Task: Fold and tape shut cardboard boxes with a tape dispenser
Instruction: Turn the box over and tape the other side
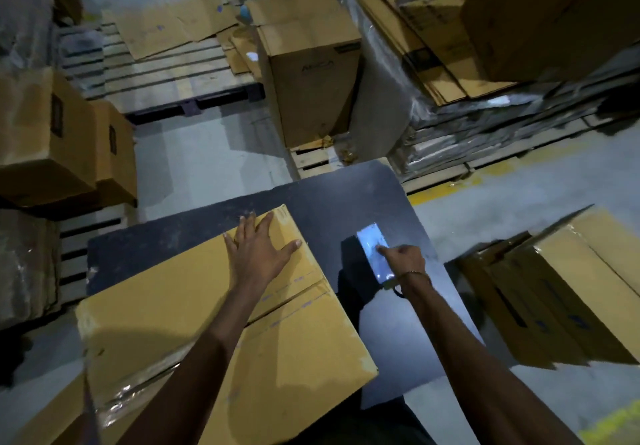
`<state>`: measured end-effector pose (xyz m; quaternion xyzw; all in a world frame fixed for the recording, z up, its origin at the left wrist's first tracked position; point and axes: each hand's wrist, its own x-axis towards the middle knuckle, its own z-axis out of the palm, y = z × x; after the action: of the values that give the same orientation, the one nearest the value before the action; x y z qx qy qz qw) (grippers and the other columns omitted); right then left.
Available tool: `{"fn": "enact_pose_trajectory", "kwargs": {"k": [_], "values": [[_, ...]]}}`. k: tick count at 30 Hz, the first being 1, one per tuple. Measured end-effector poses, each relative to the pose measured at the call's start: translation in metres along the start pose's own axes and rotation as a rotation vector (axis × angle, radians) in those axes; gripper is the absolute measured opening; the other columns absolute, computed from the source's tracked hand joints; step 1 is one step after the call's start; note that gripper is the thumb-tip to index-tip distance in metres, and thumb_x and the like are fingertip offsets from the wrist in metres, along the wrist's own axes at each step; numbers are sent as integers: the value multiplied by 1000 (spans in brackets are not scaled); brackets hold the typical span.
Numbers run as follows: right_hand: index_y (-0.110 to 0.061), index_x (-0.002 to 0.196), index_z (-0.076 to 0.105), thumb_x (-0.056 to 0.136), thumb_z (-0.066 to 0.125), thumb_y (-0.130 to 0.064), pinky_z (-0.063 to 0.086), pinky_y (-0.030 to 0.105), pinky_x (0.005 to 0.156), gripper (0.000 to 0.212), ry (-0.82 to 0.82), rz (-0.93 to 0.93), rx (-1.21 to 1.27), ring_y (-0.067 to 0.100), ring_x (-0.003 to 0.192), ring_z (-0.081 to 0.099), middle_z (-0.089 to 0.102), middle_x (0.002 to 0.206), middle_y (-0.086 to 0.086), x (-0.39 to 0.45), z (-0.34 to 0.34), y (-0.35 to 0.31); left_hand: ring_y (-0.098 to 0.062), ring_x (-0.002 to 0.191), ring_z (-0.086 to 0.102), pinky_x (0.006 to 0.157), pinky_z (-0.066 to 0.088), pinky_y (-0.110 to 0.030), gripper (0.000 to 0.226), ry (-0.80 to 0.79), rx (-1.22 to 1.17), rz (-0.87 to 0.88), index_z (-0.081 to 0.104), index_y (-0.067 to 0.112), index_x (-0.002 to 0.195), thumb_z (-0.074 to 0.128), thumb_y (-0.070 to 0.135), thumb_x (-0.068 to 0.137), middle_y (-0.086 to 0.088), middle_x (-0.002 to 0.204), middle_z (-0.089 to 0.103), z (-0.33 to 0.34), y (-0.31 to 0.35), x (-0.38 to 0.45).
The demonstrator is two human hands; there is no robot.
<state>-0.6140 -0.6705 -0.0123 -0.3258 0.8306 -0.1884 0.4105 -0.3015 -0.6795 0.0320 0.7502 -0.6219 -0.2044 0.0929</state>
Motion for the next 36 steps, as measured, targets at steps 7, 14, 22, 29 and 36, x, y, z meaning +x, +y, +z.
{"fn": "enact_pose_trajectory", "kwargs": {"k": [7,14,22,29,36], "values": [[-16,85,75,80,83,-55,54,45,75,40,-401,-228,509,27,90,71,76,98,7,-82,-38,-59,-25,99,77,82,61,-39,44,-395,-1219,-198,74,15,120,66,54,99,-8,113,78,-38,65,6],[-16,78,62,97,71,-39,41,32,66,31,-461,-413,362,14,73,57,65,78,11,-118,-41,-78,-12,72,66,66,47,-27,37,-664,-1247,-177,78,16,99,76,52,91,-2,85,74,-56,77,19],[-16,85,67,93,71,-51,45,29,69,36,-489,-355,274,14,77,64,72,86,5,-125,-28,-74,-18,93,75,86,61,-32,15,-708,-1097,-157,82,9,107,74,18,97,-13,104,81,-48,53,36],[-14,67,47,96,62,-62,31,29,57,58,-407,-400,231,15,61,44,43,64,-1,-130,-5,-97,-23,87,79,87,63,-37,12,-763,-1143,-267,77,-6,100,70,2,98,-21,100,79,-70,40,73],[-20,67,44,97,60,-60,28,25,52,53,-236,-354,133,10,53,38,40,59,-4,-135,30,-102,-17,48,40,50,32,-26,23,-640,-856,-174,81,-2,90,82,21,91,-18,68,61,-65,9,121]]}}
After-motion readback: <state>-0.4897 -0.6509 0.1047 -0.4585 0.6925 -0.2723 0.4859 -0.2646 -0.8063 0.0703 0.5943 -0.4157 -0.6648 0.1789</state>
